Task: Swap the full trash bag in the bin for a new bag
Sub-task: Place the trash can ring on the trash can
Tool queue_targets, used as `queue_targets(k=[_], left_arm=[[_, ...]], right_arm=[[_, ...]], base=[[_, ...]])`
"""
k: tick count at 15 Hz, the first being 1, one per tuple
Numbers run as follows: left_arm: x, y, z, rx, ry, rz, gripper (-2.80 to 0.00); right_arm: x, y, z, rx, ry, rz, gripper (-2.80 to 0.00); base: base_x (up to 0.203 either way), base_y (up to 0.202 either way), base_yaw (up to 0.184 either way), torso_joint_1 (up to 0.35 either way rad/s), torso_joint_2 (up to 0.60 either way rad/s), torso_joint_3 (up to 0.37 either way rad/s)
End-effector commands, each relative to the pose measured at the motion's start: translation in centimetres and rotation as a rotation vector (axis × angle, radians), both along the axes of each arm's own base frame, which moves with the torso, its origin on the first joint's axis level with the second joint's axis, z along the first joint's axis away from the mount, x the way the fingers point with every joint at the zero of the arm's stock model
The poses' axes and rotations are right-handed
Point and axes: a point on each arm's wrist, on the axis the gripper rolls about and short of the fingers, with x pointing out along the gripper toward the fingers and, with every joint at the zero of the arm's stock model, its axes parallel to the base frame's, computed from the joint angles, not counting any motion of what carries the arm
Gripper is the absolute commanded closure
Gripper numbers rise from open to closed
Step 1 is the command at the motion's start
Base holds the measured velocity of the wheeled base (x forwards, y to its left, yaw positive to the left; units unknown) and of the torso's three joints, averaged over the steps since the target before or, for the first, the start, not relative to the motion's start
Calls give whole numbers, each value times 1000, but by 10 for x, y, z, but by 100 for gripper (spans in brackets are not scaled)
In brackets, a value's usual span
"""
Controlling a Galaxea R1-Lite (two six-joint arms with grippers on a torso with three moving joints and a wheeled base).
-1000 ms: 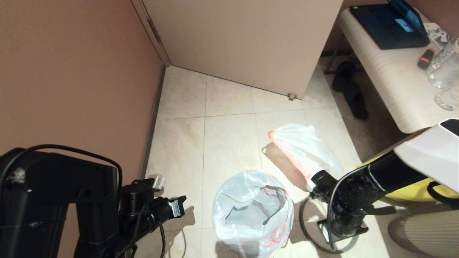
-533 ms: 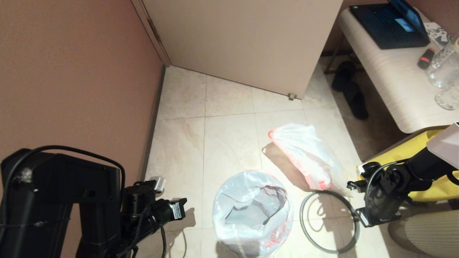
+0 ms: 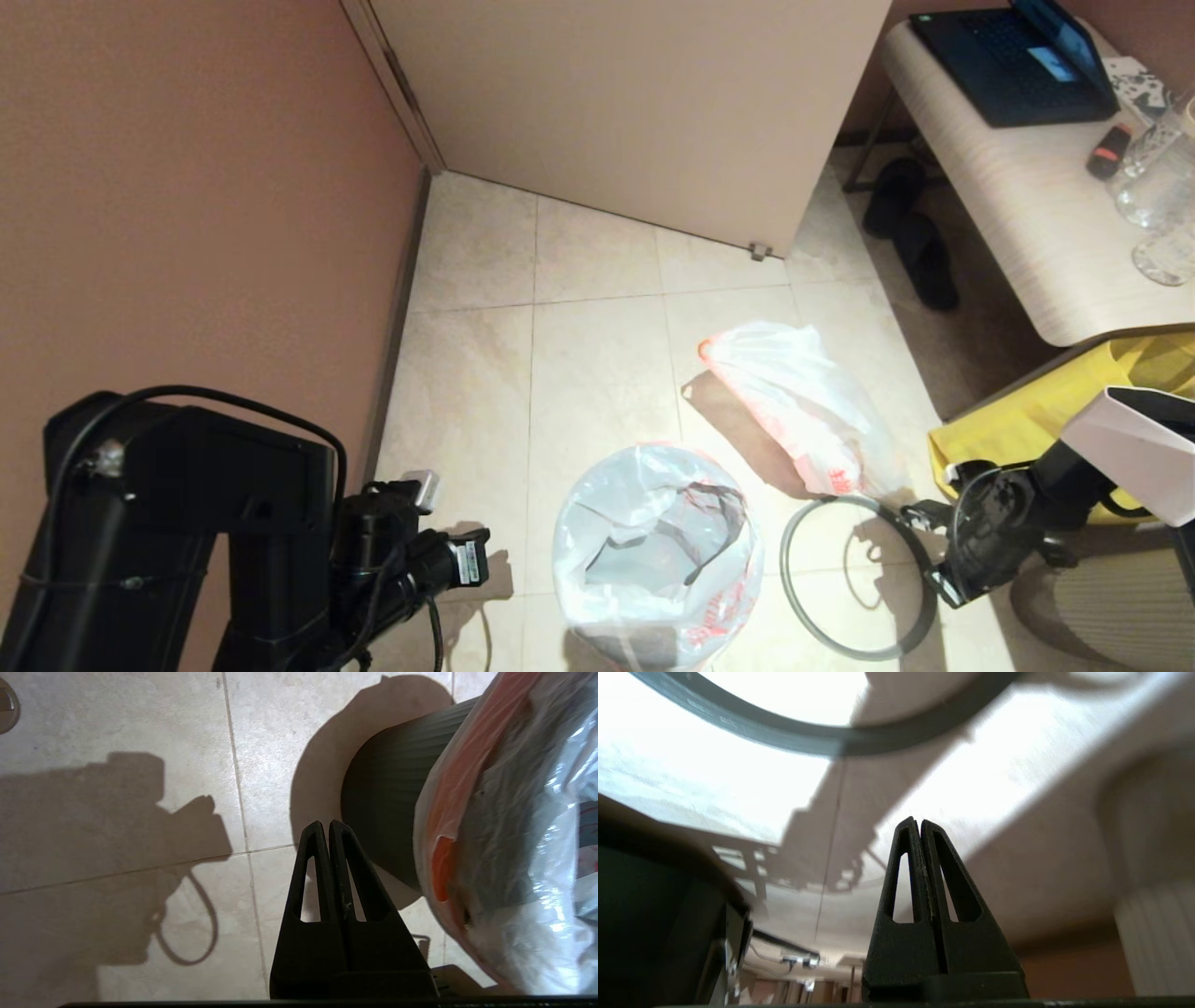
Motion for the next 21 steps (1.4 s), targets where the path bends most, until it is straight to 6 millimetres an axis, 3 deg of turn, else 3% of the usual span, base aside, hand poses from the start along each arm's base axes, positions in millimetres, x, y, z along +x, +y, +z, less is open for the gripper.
queue_targets(k=[1,3,5,6,9,12,16,21], left_arm=[[0,-2,-3,19,-26,-14,0],[0,-3,-6,29,-22,-14,0],[0,-5,-8,36,-19,-12,0],[-1,-6,-8,37,-18,-14,0],[-2,-6,-8,40,-13,-16,0],[-2,-7,-8,42,-14,-15,0],[-2,-7,-8,44,-14,-11,0],[-2,-7,-8,44,-13,-13,0]], right_arm=[[-1,-8,-51,117,-40,46,0],[6,-14,-61,176,-152,73,0],[14,-16,-58,170,-178,53,0],[17,-17,-61,164,-182,25,-280],[29,-29,-86,135,-211,-12,-280],[45,-37,-93,76,-298,-25,-280],[58,-56,-81,52,-375,-54,-280],[34,-55,-56,72,-314,-71,-280]], base=[[0,0,0,0,0,0],[0,0,0,0,0,0],[0,0,0,0,0,0],[0,0,0,0,0,0],[0,0,0,0,0,0],[0,0,0,0,0,0],[0,0,0,0,0,0],[0,0,0,0,0,0]])
